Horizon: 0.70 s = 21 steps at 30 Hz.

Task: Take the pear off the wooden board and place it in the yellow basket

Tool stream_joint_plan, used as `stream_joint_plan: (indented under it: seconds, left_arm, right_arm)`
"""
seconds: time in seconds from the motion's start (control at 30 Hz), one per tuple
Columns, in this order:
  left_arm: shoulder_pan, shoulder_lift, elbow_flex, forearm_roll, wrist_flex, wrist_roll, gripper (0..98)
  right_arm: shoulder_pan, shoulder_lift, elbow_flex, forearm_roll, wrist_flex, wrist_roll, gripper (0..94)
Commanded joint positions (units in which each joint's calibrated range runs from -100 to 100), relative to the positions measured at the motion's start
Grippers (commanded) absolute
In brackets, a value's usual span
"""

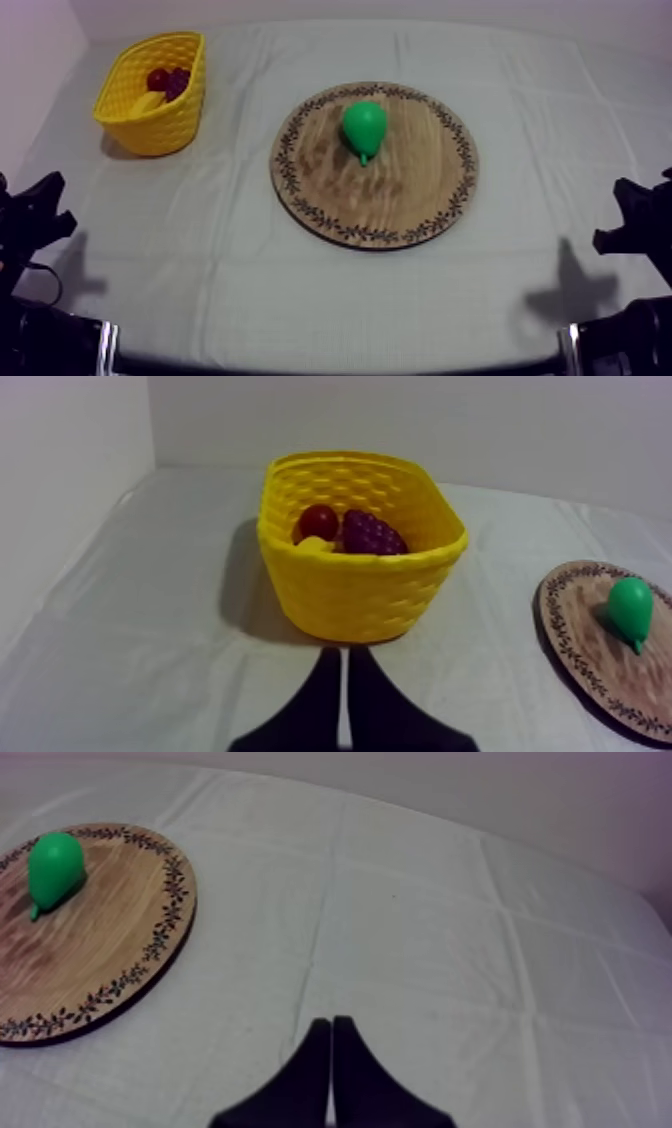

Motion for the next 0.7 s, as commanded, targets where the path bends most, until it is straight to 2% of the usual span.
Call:
stream_joint_plan:
  seconds: [0.0, 0.4, 0.67]
  left_arm:
    - [-0.01, 0.0, 0.0, 0.05, 0.06, -0.45, 0.1]
    - [-0.01, 0.0, -0.03, 0.08, 0.06, 0.38, 0.1]
    - [0.03, 0.0, -0.11, 0.14, 0.06, -0.26, 0.1]
  right_arm:
    - [0.03, -0.05, 0.05, 0.02, -0.01, -0.01, 0.3]
    - [0.03, -0.05, 0.05, 0.02, -0.01, -0.01, 0.3]
    - [0.03, -0.05, 0.05, 0.02, -0.01, -0.01, 0.3]
